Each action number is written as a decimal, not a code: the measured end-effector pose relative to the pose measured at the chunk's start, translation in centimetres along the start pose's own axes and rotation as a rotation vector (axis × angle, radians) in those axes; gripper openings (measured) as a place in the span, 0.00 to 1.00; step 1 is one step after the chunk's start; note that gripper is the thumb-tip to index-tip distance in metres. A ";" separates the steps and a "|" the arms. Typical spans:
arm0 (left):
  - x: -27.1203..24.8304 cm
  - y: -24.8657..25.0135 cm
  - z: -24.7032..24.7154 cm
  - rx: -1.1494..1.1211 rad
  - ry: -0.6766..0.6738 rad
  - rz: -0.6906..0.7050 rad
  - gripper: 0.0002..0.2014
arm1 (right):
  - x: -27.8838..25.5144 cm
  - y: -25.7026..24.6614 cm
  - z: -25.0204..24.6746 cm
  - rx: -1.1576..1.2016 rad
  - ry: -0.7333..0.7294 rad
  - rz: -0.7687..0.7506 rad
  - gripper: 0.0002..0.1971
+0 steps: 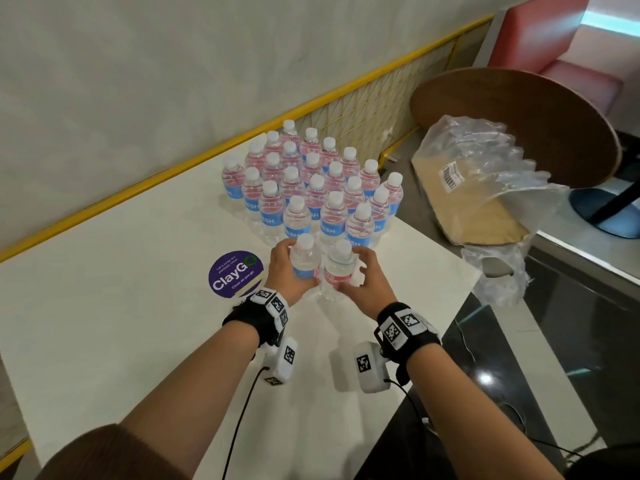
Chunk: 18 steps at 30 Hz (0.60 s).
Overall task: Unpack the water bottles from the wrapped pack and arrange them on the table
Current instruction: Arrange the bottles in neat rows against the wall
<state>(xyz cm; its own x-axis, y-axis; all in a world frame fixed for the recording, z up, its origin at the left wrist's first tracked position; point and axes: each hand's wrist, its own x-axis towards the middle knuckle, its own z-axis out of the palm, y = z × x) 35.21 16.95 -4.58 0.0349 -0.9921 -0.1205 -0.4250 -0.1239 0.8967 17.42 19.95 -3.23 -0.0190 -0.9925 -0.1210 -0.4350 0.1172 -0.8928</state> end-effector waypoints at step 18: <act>0.1 -2.9 1.3 0.072 -0.072 -0.119 0.36 | 1.5 1.5 2.4 0.165 0.072 -0.014 0.43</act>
<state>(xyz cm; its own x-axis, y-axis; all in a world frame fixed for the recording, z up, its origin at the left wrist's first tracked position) 35.28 17.23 -7.72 0.0246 -0.9662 -0.2565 -0.4853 -0.2358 0.8419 18.86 18.75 -5.81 -0.0807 -0.9934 -0.0819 -0.2825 0.1016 -0.9539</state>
